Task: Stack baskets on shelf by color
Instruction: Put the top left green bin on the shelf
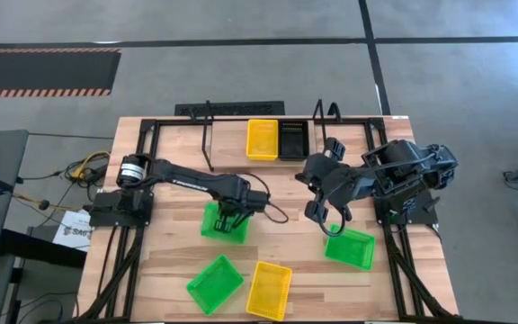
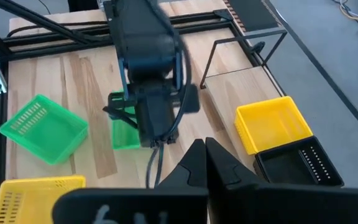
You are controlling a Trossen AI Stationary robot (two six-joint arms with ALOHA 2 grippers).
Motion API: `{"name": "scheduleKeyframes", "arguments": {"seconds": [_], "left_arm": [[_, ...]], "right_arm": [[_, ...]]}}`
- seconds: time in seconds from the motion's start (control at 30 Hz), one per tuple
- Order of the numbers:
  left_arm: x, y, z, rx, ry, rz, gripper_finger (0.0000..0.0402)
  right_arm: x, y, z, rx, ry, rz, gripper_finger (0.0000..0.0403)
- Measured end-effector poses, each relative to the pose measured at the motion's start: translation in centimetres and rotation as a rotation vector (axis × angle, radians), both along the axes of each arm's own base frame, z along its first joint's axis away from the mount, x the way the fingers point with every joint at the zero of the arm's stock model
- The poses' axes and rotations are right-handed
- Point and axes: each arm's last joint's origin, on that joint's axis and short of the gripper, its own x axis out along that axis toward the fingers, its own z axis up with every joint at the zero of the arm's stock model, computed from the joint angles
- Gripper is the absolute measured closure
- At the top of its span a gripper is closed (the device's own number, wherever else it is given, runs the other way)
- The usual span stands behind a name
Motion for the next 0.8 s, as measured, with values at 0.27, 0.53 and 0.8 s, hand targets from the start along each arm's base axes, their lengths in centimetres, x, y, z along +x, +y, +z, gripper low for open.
{"name": "scheduleKeyframes", "arguments": {"seconds": [0.27,0.53,0.8], "left_arm": [[2.2,1.7,8.9,0.192,-0.241,0.238,0.0401],[-1.3,4.5,16.8,0.375,-0.471,0.540,0.0401],[-8.2,6.5,21.9,0.415,-0.739,0.966,0.0401]], "right_arm": [[-1.3,-0.4,-0.4,-0.068,0.106,0.009,0.0400],[-4.6,-1.3,1.7,-0.153,0.018,-0.004,0.0401],[-10.8,-2.8,3.5,-0.287,-0.167,-0.154,0.0402]]}}
